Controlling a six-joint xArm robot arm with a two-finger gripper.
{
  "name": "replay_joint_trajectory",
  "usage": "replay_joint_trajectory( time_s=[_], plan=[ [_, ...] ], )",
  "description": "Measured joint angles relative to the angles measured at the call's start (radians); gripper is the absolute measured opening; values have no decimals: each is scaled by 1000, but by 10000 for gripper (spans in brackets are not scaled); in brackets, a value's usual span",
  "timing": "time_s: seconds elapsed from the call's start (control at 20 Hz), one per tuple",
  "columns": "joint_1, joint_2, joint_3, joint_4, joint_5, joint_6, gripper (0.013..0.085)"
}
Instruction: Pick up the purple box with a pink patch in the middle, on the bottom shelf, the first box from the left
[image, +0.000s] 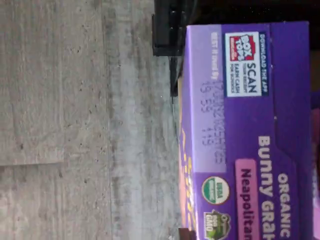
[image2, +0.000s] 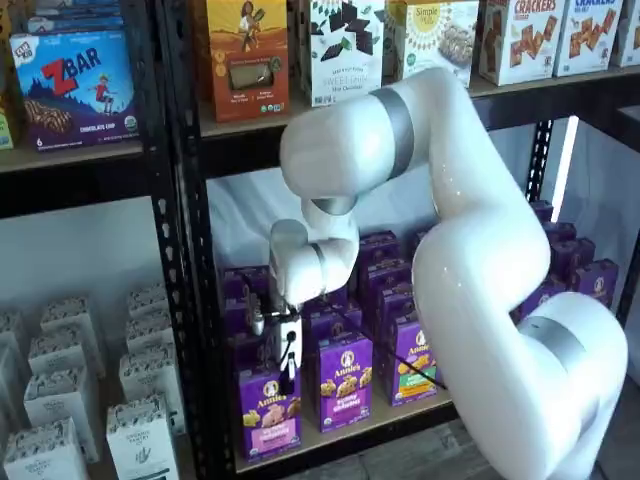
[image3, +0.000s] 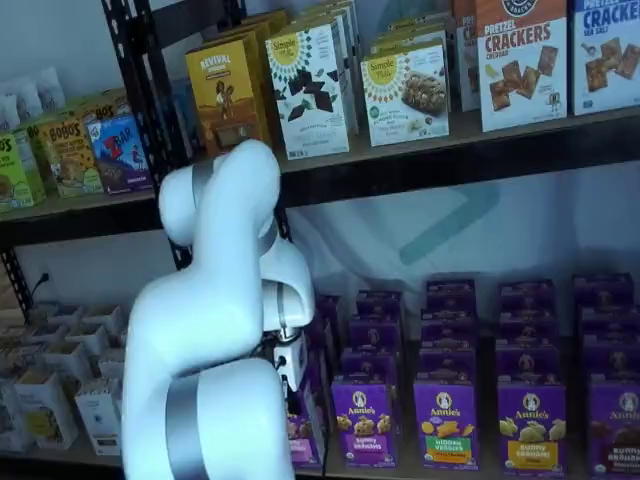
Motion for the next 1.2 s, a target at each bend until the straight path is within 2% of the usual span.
replay_joint_trajectory(
  time_s=[0.3, 0.5, 0.85, 1.2],
  plan=[
    [19, -83, 116, -49, -10, 63, 330],
    [38, -157, 221, -55, -38, 85, 330],
    [52, -320, 420, -37, -93, 80, 330],
    [29, -492, 589, -30, -116, 52, 330]
  ],
)
